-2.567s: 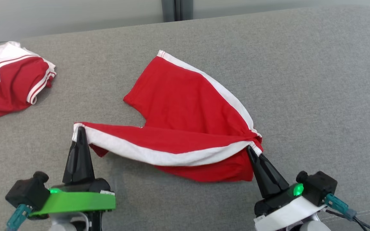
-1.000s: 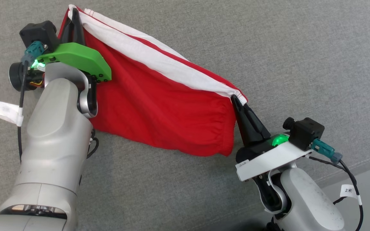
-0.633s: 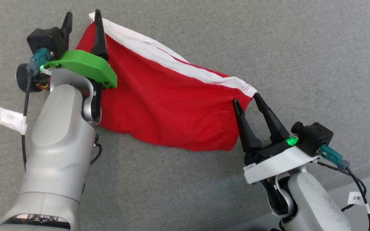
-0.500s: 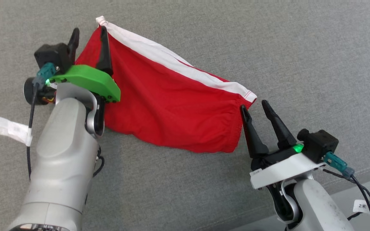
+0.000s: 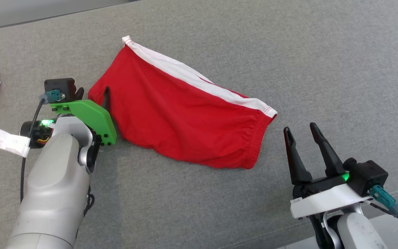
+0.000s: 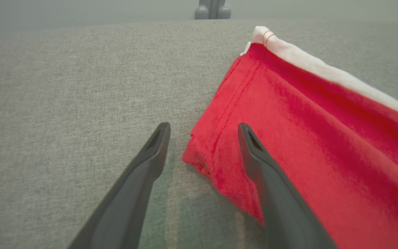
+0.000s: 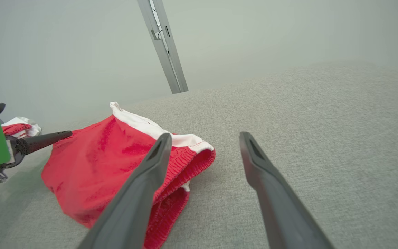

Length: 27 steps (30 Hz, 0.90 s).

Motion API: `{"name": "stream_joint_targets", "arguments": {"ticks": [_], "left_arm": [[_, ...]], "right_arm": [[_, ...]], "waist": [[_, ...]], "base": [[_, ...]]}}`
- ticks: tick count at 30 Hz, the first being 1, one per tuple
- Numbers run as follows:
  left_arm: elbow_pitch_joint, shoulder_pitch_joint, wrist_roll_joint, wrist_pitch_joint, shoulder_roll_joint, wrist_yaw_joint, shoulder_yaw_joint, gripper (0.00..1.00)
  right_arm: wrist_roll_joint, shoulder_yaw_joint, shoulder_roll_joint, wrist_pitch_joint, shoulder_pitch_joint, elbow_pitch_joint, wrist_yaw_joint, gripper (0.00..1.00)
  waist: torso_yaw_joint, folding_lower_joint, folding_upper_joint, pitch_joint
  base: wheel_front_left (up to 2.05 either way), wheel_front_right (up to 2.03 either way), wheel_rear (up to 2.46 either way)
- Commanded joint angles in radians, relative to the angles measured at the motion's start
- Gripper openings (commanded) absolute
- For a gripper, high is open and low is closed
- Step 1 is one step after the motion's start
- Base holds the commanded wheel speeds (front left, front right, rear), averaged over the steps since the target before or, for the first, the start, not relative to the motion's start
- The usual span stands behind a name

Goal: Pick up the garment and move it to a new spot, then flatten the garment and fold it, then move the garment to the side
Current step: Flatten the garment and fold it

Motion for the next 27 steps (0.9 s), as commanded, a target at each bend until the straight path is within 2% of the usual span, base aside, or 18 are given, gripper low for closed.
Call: {"name": "stream_joint_targets", "arguments": {"ticks": [1, 6, 12, 13, 14, 15, 27], "left_arm": [[0.007, -0.013, -0.008, 0.032, 0.011, 0.010, -0.003, 1.00], [0.006, -0.031, -0.009, 0.107, 0.025, 0.013, -0.012, 1.00], [0.010, -0.027, -0.020, 0.200, 0.028, -0.015, -0.034, 1.00], [0.003, -0.026, -0.022, 0.207, 0.028, -0.019, -0.036, 0.56], [-0.004, -0.024, -0.024, 0.211, 0.027, -0.021, -0.037, 0.38], [-0.013, -0.020, -0.024, 0.218, 0.025, -0.024, -0.041, 0.00], [-0.170, 0.067, -0.057, 0.174, 0.029, -0.019, -0.033, 0.00]], "right_arm": [[-0.009, -0.011, -0.002, 0.005, 0.012, -0.017, -0.001, 1.00], [-0.011, -0.045, -0.002, 0.016, 0.013, -0.064, -0.001, 1.00], [-0.011, -0.063, -0.002, 0.020, 0.013, -0.084, -0.001, 1.00], [-0.010, -0.064, -0.002, 0.020, 0.014, -0.086, -0.001, 1.00], [-0.010, -0.065, -0.002, 0.020, 0.015, -0.087, -0.001, 1.00], [-0.009, -0.067, -0.002, 0.019, 0.016, -0.087, -0.001, 1.00], [-0.022, -0.105, -0.002, 0.008, -0.009, -0.098, -0.001, 1.00]], "waist": [[-0.009, 0.0000, 0.0000, 0.007], [-0.024, 0.0000, 0.0000, 0.027], [-0.036, 0.0000, 0.0000, 0.037], [-0.036, 0.0000, 0.0000, 0.038], [-0.035, 0.0000, 0.0000, 0.038], [-0.034, 0.0000, 0.0000, 0.038], [0.040, 0.0000, 0.0000, 0.007]], "base": [[0.00, 0.00, 0.00], [0.00, 0.00, 0.00], [0.00, 0.00, 0.00], [0.00, 0.00, 0.00], [0.00, 0.00, 0.00], [0.00, 0.00, 0.00], [0.00, 0.00, 0.00]]}}
